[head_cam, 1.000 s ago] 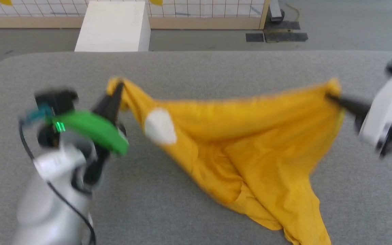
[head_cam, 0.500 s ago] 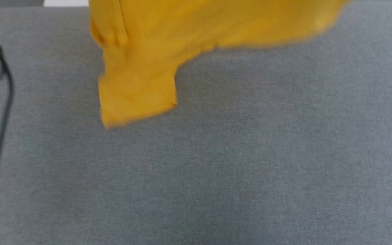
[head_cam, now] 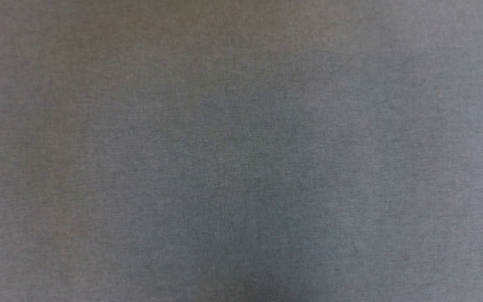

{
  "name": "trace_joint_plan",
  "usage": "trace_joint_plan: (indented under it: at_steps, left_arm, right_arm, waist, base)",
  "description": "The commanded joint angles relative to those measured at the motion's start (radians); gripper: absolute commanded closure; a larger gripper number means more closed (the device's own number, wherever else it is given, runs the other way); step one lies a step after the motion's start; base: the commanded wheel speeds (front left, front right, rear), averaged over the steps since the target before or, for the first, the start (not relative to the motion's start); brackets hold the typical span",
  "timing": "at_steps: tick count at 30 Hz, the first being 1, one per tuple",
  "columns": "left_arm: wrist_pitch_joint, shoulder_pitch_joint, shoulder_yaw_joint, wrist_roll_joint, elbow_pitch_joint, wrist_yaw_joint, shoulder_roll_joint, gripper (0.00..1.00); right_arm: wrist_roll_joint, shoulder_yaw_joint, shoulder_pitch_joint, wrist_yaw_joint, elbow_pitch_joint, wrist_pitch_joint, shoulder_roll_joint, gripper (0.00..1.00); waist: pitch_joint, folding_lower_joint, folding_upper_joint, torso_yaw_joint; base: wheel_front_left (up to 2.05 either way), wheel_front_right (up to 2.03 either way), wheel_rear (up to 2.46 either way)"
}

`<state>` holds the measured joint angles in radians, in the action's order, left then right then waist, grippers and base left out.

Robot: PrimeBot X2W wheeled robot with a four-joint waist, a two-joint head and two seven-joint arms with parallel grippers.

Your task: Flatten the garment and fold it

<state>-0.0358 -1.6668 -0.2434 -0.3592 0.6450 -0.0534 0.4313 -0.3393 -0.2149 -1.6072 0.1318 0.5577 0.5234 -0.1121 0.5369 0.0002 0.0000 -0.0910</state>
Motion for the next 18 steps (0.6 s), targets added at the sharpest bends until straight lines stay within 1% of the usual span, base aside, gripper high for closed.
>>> trace_joint_plan:
  at_steps: [1,6,10,12,15,18]
  left_arm:
    - [-0.015,0.001,0.001,-0.006,0.017,0.004,-0.001,1.0]
    - [-0.06,0.056,0.0,-0.032,0.073,0.029,-0.019,1.0]
    - [-0.107,0.137,0.002,-0.067,0.112,0.069,-0.037,1.0]
    - [-0.129,0.19,0.001,-0.087,0.13,0.096,-0.05,1.0]
    - [-0.158,0.296,-0.003,-0.121,0.154,0.13,-0.075,1.0]
    - [-0.174,0.422,-0.014,-0.146,0.159,0.151,-0.089,1.0]
  right_arm:
    - [-0.016,0.01,-0.001,-0.001,0.015,-0.007,-0.01,1.0]
    - [-0.064,0.047,0.069,-0.001,0.048,-0.019,-0.037,1.0]
    - [-0.128,0.096,0.183,-0.001,0.042,-0.035,-0.062,1.0]
    - [-0.171,0.123,0.258,-0.001,0.03,-0.042,-0.075,1.0]
    - [-0.244,0.163,0.399,-0.001,-0.008,-0.061,-0.096,1.0]
    - [-0.311,0.193,0.556,-0.001,-0.057,-0.072,-0.116,1.0]
  waist:
    - [0.041,-0.0002,0.0,0.0]
    - [0.043,-0.0002,0.0,0.025]
    - [-0.002,-0.0002,0.0,0.055]
    - [-0.045,-0.0002,0.0,0.072]
    - [-0.139,-0.0002,0.0,0.101]
    - [-0.237,-0.0002,0.0,0.123]
  base:
    - [0.0,0.0,0.0]
    - [0.0,0.0,0.0]
    - [0.0,0.0,0.0]
    - [0.0,0.0,0.0]
    - [0.0,0.0,0.0]
    - [0.0,0.0,0.0]
